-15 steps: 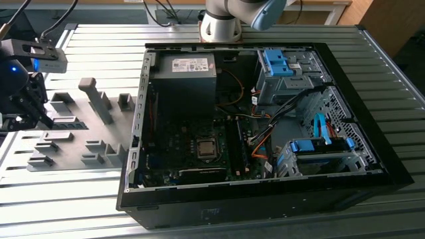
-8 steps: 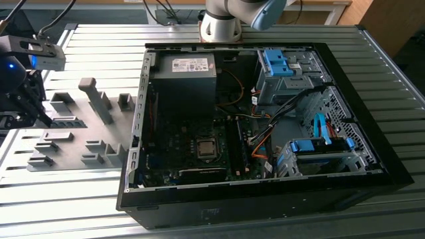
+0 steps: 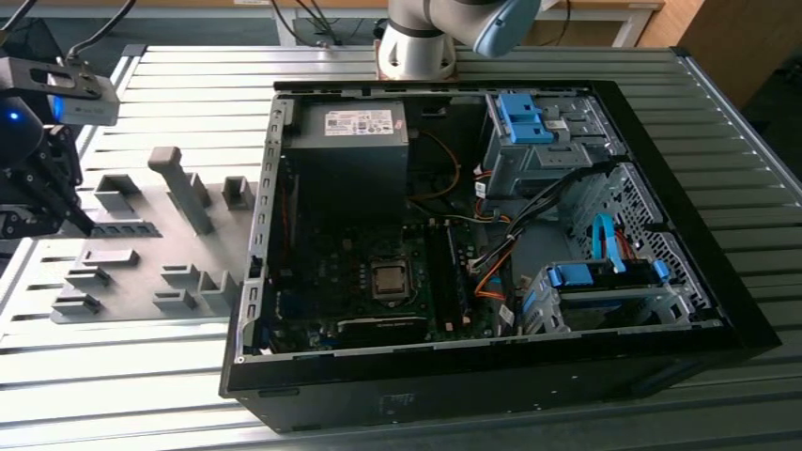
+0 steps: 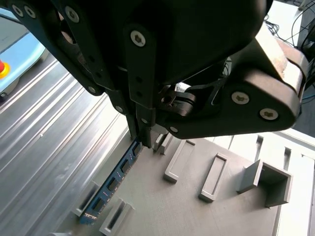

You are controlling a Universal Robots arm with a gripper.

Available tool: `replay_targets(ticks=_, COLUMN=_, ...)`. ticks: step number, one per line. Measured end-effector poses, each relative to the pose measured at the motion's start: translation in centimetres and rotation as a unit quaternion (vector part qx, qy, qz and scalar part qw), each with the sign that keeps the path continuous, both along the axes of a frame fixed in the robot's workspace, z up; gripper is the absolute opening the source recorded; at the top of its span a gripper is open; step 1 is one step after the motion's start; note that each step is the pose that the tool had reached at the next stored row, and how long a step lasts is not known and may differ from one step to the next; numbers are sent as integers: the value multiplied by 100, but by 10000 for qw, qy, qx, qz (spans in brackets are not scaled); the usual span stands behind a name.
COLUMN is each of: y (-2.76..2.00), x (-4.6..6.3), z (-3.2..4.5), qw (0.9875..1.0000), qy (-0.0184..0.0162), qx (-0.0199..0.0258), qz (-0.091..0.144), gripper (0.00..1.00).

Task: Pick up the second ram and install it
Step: 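Pick up the second ram and move it above second insertion slot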

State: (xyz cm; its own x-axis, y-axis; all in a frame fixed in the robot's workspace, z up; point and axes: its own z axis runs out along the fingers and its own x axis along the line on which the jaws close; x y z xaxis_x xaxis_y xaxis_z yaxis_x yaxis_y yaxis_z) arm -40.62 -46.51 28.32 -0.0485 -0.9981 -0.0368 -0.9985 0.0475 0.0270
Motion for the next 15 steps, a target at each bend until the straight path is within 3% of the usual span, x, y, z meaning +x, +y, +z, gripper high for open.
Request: replay_targets(ticks=15, y=4, x=0, z=132, qw=10000, qy=-1, qx=0, qz=0, gripper=14)
